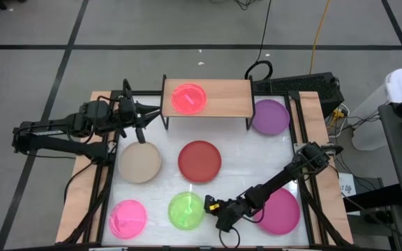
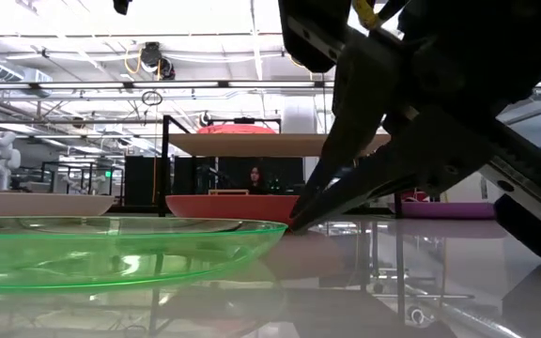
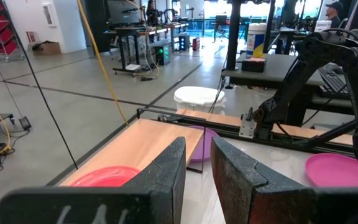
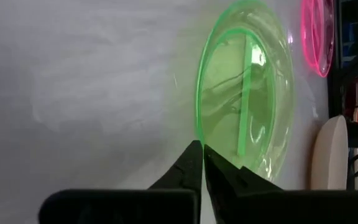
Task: Place and stack plates onto a shelf
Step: Stack the small green plate on top of the small pink plate on the shelf
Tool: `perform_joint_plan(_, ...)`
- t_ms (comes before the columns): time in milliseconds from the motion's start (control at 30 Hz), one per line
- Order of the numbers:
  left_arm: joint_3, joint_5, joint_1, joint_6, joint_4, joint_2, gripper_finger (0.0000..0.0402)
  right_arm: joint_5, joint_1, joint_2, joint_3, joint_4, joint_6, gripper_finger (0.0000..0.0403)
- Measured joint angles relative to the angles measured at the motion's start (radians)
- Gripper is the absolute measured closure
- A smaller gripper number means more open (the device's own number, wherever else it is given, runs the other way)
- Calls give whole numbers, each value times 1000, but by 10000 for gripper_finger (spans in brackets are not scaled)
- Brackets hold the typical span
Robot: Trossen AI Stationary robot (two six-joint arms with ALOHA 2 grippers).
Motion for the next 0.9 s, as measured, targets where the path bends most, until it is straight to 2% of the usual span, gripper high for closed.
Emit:
perform_joint_plan(100, 0, 0, 0, 0, 0, 0, 319, 69, 1, -34, 0, 17, 91, 402)
perform_joint_plan(200, 0, 0, 0, 0, 0, 0, 319, 107, -6, -98, -9, -4, 291, 402)
perform_joint_plan(333, 0, 0, 0, 0, 0, 0, 319, -61, -66, -208, -4, 6, 624, 397)
perform_joint_plan(433, 0, 0, 0, 0, 0, 0, 319, -267, -139, -252, 0, 7, 883, 386)
perform_joint_plan(533, 0, 0, 0, 0, 0, 0, 319, -436, -189, -248, -5, -3, 1000, 364)
perform_joint_plan(633, 0, 0, 0, 0, 0, 0, 319, -470, -208, -236, -1, 32, 1031, 334)
perform_joint_plan(900, 0, 0, 0, 0, 0, 0, 319, -473, -235, -156, -1, 50, 1184, 230)
